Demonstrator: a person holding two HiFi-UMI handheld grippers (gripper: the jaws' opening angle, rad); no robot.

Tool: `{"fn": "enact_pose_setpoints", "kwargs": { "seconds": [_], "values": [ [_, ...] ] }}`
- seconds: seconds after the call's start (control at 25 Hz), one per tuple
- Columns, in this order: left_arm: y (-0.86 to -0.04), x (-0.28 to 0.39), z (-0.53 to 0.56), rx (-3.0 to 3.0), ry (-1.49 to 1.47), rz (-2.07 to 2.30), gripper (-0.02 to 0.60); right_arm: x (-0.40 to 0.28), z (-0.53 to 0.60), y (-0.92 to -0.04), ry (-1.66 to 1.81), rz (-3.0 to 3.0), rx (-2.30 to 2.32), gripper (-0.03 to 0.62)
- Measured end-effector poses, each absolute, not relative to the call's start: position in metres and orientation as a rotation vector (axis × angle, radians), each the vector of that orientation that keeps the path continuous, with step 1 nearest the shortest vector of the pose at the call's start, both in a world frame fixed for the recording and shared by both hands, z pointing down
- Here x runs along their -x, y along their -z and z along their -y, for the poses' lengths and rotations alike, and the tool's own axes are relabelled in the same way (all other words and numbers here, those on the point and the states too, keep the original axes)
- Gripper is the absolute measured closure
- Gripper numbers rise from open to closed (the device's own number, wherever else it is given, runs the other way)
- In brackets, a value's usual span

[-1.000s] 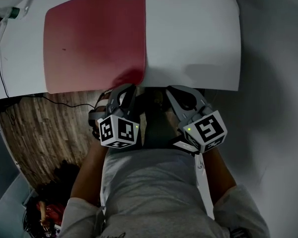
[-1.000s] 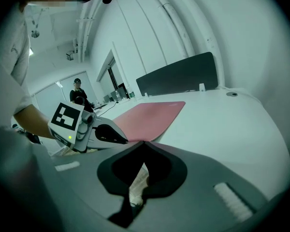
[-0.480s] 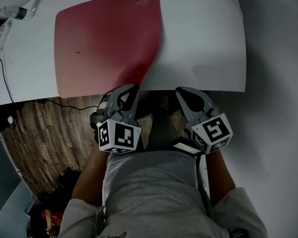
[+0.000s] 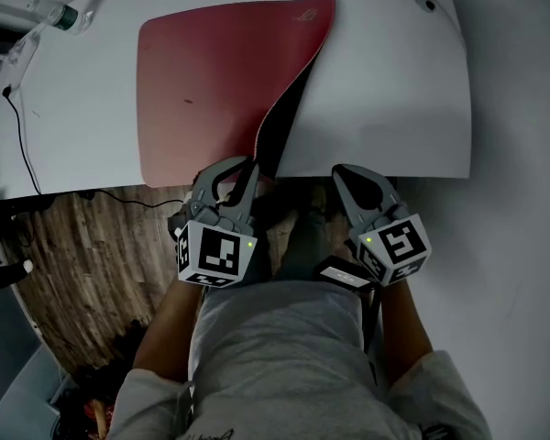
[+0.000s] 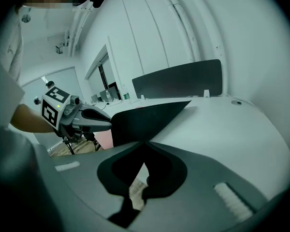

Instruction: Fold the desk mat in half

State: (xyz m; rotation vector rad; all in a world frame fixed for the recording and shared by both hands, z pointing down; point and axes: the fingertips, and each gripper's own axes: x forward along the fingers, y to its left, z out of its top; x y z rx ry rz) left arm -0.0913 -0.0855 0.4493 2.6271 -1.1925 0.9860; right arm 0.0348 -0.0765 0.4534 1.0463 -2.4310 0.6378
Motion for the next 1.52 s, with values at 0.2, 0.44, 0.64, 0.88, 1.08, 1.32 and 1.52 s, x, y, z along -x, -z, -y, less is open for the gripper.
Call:
{"fn": "enact_pose_setpoints", "kwargs": {
  "seconds": [0.2,0.44,0.64,0.88,1.08,1.32,1.52],
  "values": [
    [-0.447,0.121,0.089,-2.59,-0.918,1.223,0.548,-0.012,0.083,-0.45,-0.619,2.423,-1.044,0.588],
    [-0.448,0.16,0.089,-2.544,-0.892,1.277,0.548,0.019,0.089,-0.452,-0.603,2.423,-1.018,0.586],
    [-0.451,0.186,0.084,-2.49,-0.823,1.293,0.548,0.045,0.093,-0.45,-0.59,2.438,-0.983,0.586],
    [-0.457,0.211,0.078,-2.448,-0.78,1.306,0.546,0.07,0.096,-0.448,-0.574,2.444,-0.941,0.586],
    [-0.468,0.234,0.069,-2.383,-0.768,1.327,0.546,0.083,0.094,-0.449,-0.564,2.444,-0.914,0.586],
    [-0.487,0.261,0.056,-2.304,-0.775,1.352,0.546,0.099,0.09,-0.453,-0.561,2.443,-0.878,0.586],
    [-0.495,0.28,0.048,-2.266,-0.768,1.373,0.546,0.115,0.086,-0.456,-0.555,2.44,-0.848,0.587]
  ]
}}
